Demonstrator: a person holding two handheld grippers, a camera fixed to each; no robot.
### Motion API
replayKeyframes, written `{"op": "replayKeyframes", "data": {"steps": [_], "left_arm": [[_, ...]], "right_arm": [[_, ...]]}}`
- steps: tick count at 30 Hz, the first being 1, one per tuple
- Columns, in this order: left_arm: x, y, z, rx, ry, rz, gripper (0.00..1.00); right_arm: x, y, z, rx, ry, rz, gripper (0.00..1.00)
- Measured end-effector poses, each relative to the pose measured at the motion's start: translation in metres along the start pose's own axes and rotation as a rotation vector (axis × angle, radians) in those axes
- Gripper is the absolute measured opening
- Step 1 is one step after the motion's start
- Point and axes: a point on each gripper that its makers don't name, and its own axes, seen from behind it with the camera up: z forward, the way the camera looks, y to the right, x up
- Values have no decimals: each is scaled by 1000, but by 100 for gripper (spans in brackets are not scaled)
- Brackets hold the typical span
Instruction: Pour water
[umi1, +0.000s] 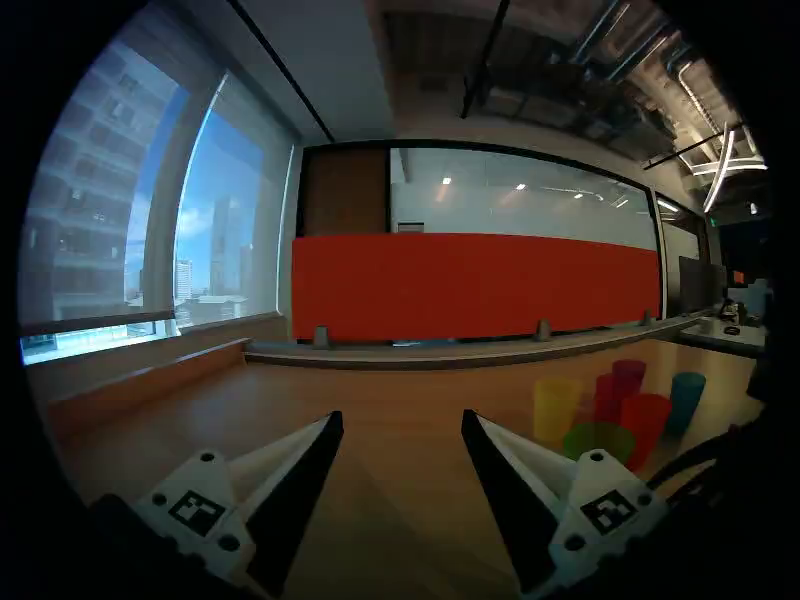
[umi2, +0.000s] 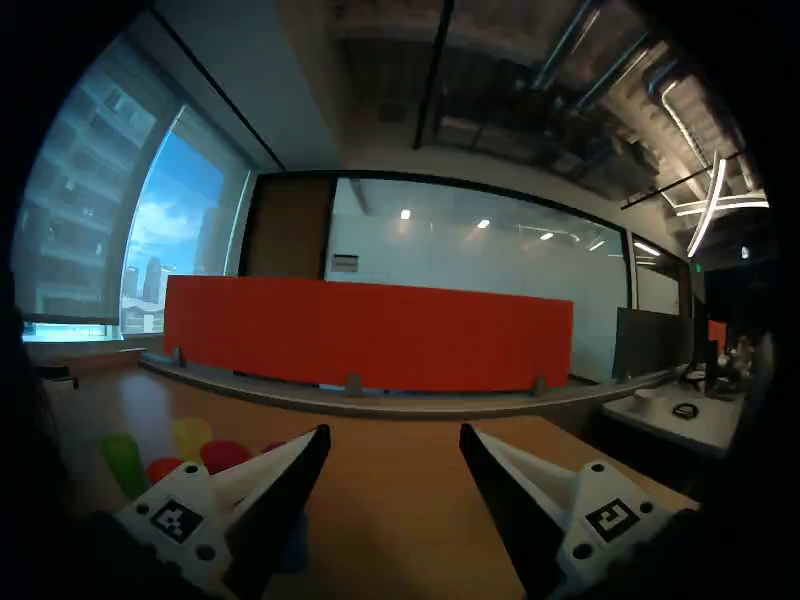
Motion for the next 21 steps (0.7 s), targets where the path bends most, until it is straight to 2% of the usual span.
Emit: {"op": "replayKeyframes", "data": {"steps": [9,21], "left_arm": [[0,0,0,0,0,0,88],[0,0,1,0,0,0,87]], "right_arm": [[-22,-6,9,27,9,42,100],[-45,1,10,24,10,52,100]]}}
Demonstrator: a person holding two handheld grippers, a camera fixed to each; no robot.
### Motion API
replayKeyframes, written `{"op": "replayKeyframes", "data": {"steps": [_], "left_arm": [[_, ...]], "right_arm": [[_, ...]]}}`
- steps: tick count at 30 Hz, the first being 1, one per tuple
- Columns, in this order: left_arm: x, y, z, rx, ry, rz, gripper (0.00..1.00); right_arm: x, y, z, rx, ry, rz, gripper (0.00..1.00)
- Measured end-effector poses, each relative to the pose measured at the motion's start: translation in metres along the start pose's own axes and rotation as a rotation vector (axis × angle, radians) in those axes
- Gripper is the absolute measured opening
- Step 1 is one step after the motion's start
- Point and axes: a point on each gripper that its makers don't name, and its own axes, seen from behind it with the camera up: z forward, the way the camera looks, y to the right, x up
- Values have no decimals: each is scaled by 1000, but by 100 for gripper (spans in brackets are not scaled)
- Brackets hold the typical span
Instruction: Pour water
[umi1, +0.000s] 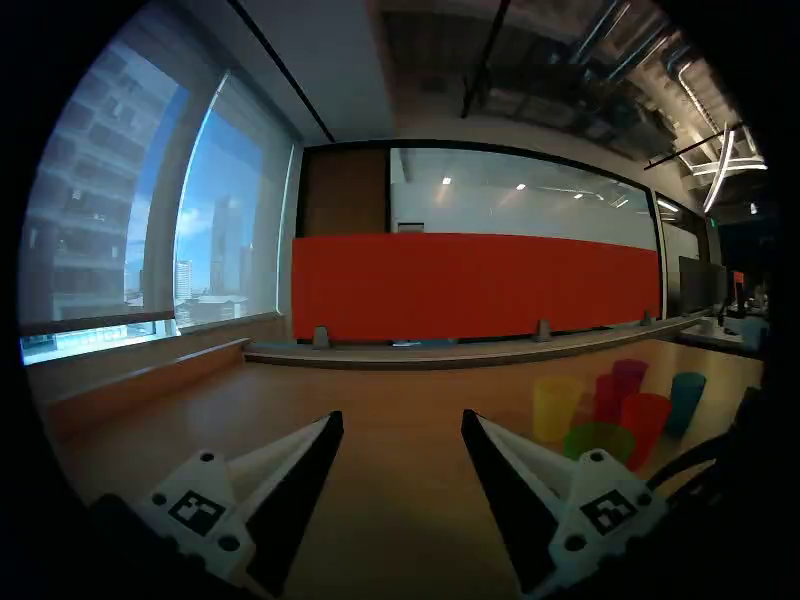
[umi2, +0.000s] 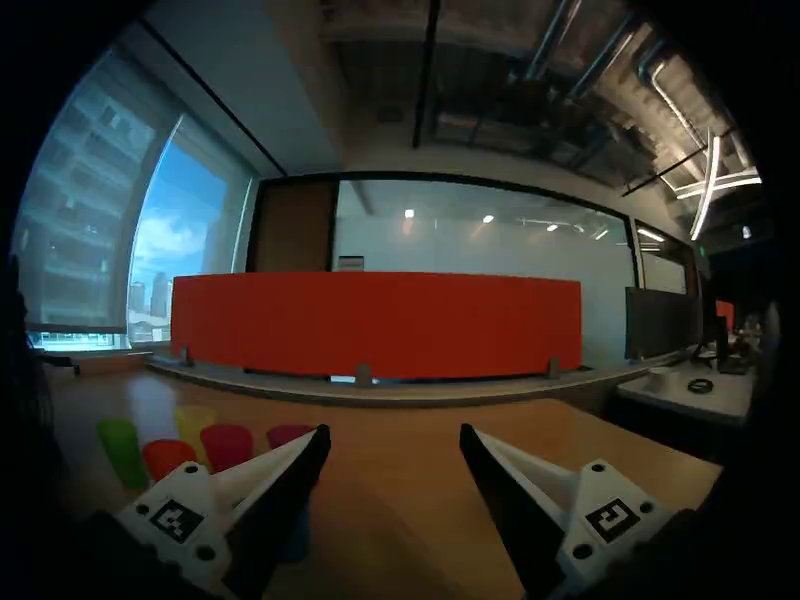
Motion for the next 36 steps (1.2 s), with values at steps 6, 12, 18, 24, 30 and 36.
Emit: {"op": "replayKeyframes", "data": {"steps": [6,12,18,24,30,36], "left_arm": [[0,0,0,0,0,0,88],[0,0,0,0,0,0,88],[0,0,0,0,0,0,88],[0,0,0,0,0,0,88],[0,0,0,0,0,0,88],[0,0,0,0,0,0,88]], "right_arm": [[-10,6,3,-7,-10,33,100],[-19,9,1,-21,-34,32,100],[-22,7,0,-20,-43,25,100],[-27,6,-2,-23,-61,12,100],[-27,5,-1,-19,-63,10,100],[-27,3,-1,-11,-64,11,100]]}}
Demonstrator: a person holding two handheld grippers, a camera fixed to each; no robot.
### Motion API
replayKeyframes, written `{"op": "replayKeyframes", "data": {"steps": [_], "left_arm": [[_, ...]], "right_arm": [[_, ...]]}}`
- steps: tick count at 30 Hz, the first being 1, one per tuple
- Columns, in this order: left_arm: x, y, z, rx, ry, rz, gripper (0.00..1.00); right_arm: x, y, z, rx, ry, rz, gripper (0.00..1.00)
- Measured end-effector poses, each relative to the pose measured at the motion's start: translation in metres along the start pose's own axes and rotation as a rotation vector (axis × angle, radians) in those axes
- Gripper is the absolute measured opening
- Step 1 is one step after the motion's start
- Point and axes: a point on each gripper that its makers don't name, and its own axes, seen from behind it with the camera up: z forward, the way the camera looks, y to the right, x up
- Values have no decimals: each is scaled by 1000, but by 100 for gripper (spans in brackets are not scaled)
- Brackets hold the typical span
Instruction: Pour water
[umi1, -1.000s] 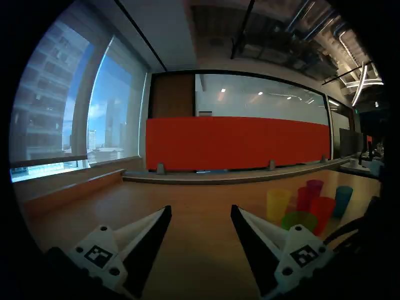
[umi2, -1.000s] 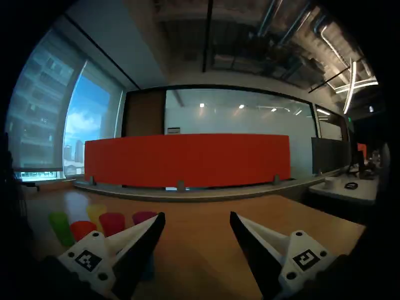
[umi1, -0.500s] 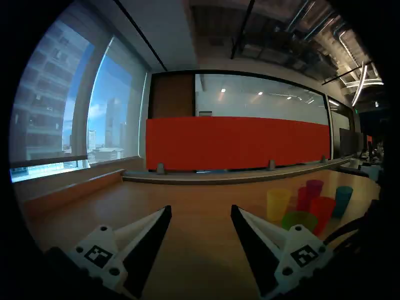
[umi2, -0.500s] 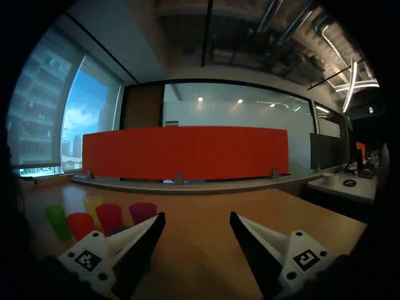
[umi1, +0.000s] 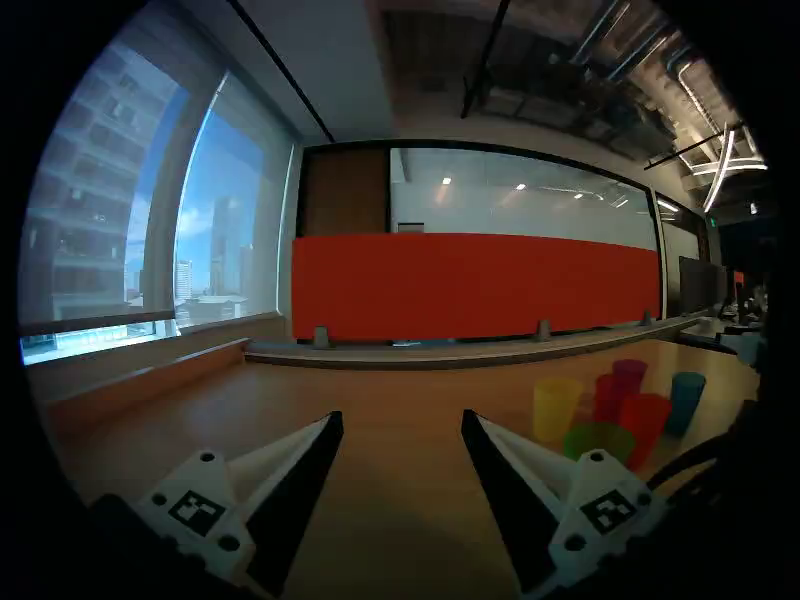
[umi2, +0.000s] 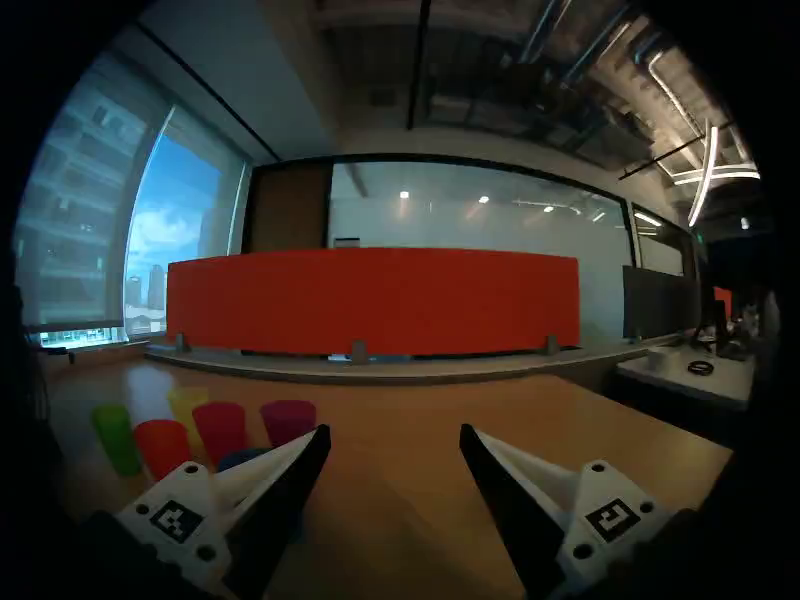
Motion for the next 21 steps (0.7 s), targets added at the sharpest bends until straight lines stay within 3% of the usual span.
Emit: {"op": "replayKeyframes", "data": {"steps": [21], "left_arm": [[0,0,0,0,0,-1,87]], "right_arm": [[1,-1,0,0,-2,0,100]]}}
